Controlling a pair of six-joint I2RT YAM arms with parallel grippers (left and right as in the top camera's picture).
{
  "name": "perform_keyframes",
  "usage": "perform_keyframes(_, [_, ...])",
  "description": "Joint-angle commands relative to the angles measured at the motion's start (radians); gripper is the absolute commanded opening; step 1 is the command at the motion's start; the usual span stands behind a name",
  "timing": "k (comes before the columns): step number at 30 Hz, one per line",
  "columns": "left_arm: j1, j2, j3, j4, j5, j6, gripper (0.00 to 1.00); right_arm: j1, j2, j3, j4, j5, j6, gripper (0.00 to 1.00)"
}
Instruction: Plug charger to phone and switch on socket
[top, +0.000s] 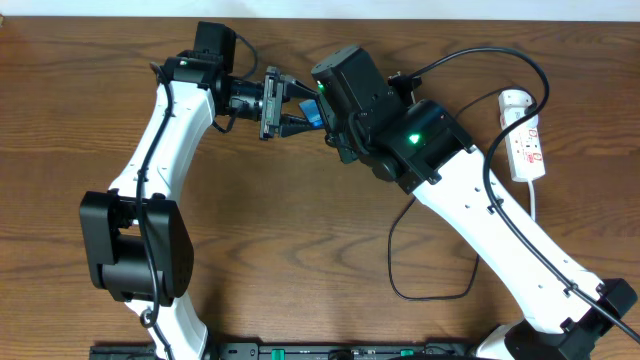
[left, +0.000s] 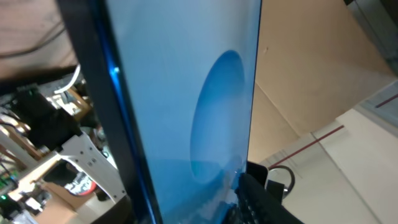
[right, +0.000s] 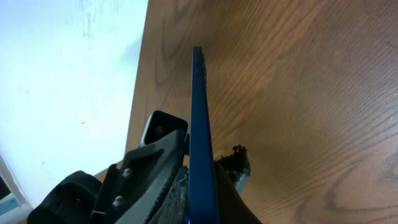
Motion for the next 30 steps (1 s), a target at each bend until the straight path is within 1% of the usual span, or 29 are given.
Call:
perform_keyframes(1, [0.001, -0.026, 0.004, -0.002, -0.023, -0.002, 0.36, 0.004, -0.011, 0.021, 0.008, 0.017, 0.017, 0.01])
perform_keyframes(4, [0.001, -0.026, 0.004, -0.002, -0.022, -0.002, 0.28, 0.004, -0.011, 0.021, 0.009, 0.017, 0.017, 0.01])
perform_keyframes(7, [0.001, -0.026, 0.004, -0.002, -0.022, -0.003, 0.26, 0.004, -0.011, 0.021, 0.011, 0.015, 0.017, 0.01])
perform_keyframes(11, [0.001, -0.026, 0.004, -0.002, -0.022, -0.024, 0.19, 0.004, -0.011, 0.021, 0.011, -0.005, 0.016, 0.01])
perform_keyframes(14, [0.001, -0.026, 0.004, -0.002, -0.022, -0.047, 0.19, 0.004, -0.011, 0.021, 0.01, -0.012, 0.016, 0.01])
perform_keyframes(15, [0.001, -0.026, 0.004, -0.002, -0.022, -0.047, 0.15, 0.004, -0.011, 0.021, 0.01, -0.014, 0.016, 0.01])
perform_keyframes(17, [0.001, -0.026, 0.004, -0.002, -0.022, -0.047, 0.13, 0.004, -0.011, 0.021, 0.01, -0.015, 0.016, 0.01])
perform_keyframes(19, [0.001, -0.026, 0.004, -0.002, -0.022, -0.047, 0.08, 0.004, -0.011, 0.021, 0.01, -0.021, 0.016, 0.01])
perform_keyframes(22, [0.001, -0.026, 0.004, -0.002, -0.022, -0.047, 0.08, 0.004, -0.011, 0.021, 0.011, -0.032, 0.015, 0.01])
perform_keyframes(24, [0.001, -0.026, 0.004, -0.002, -0.022, -0.047, 0.07, 0.004, -0.011, 0.021, 0.021, -0.032, -0.027, 0.01])
perform_keyframes(28, [0.001, -0.026, 0.004, -0.002, -0.023, -0.047, 0.07, 0.004, -0.011, 0.021, 0.033, -0.032, -0.063, 0.08])
perform_keyframes(30, [0.001, -0.026, 0.004, -0.002, -0.023, -0.046, 0.08, 0.004, -0.011, 0.021, 0.033, -0.032, -0.074, 0.09])
